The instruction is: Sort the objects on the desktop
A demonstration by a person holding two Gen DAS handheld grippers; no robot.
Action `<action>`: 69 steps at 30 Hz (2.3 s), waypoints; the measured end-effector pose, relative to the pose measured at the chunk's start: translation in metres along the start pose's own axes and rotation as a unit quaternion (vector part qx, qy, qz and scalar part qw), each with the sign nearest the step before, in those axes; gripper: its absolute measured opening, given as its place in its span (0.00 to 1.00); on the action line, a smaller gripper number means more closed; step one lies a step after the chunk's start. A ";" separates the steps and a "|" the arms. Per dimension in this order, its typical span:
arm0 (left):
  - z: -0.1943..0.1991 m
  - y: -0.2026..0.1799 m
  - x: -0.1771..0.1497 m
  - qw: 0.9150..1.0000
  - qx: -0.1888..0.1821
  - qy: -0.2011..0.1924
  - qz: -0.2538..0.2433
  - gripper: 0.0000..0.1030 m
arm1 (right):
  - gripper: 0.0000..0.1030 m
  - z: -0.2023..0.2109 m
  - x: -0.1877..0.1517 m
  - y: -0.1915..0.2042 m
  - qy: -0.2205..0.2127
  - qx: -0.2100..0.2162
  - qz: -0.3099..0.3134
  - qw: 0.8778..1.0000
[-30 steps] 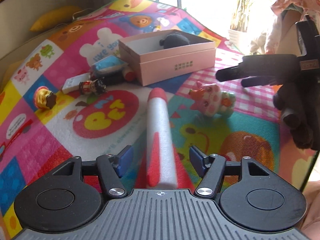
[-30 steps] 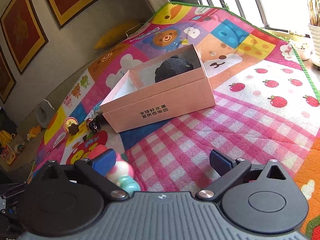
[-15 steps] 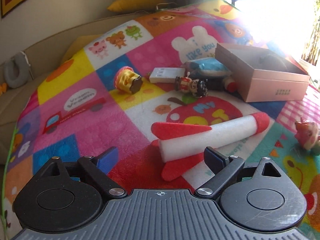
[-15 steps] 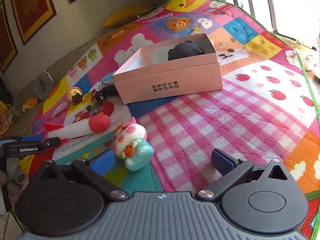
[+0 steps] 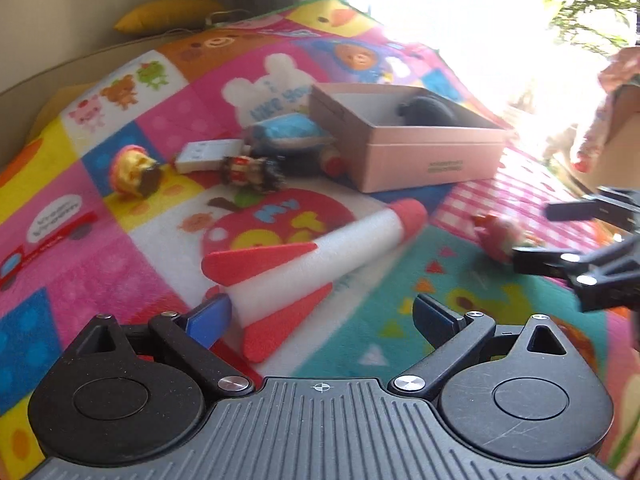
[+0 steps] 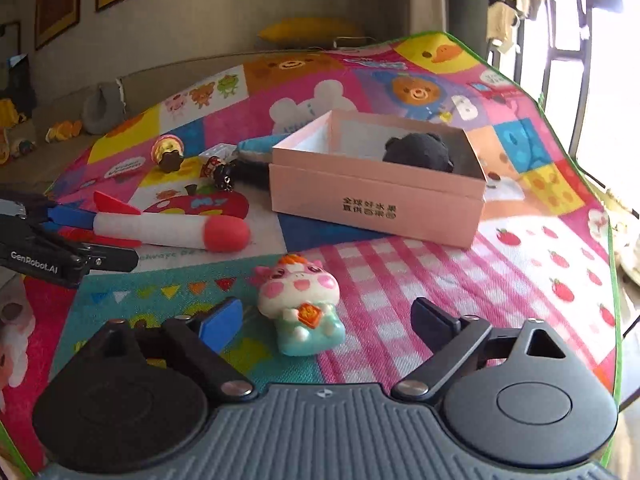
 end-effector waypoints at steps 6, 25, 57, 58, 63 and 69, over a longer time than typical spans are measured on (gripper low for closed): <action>0.015 -0.044 -0.024 0.994 -0.078 0.018 -0.071 0.97 | 0.51 -0.025 0.011 0.002 0.031 0.018 0.019 0.999; 0.043 -0.039 0.005 0.995 -0.063 -0.040 -0.062 0.92 | 0.47 0.007 -0.022 -0.015 0.013 -0.013 -0.023 1.000; 0.015 -0.042 -0.001 0.999 -0.038 -0.024 -0.002 1.00 | 0.68 0.002 -0.036 -0.029 0.012 -0.059 -0.054 0.997; 0.016 -0.042 0.004 0.999 -0.032 -0.031 -0.004 1.00 | 0.69 0.002 -0.037 -0.029 0.011 -0.058 -0.054 0.997; -0.010 -0.049 0.017 0.999 -0.007 -0.019 -0.040 0.98 | 0.69 0.002 -0.037 -0.030 0.009 -0.056 -0.054 0.997; -0.051 -0.051 0.024 0.999 0.001 0.015 -0.052 0.60 | 0.68 0.007 -0.032 -0.025 0.007 -0.049 -0.039 0.998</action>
Point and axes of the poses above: each gripper's, at about its wrist camera, not at the fingertips, and z roughly against the way its jaws point, y to its left, x to its top, the point moved 4 cm from there along -z, roughly the way its jaws point, and after that the axes turned 9 degrees about z, right-handed, at the moved point
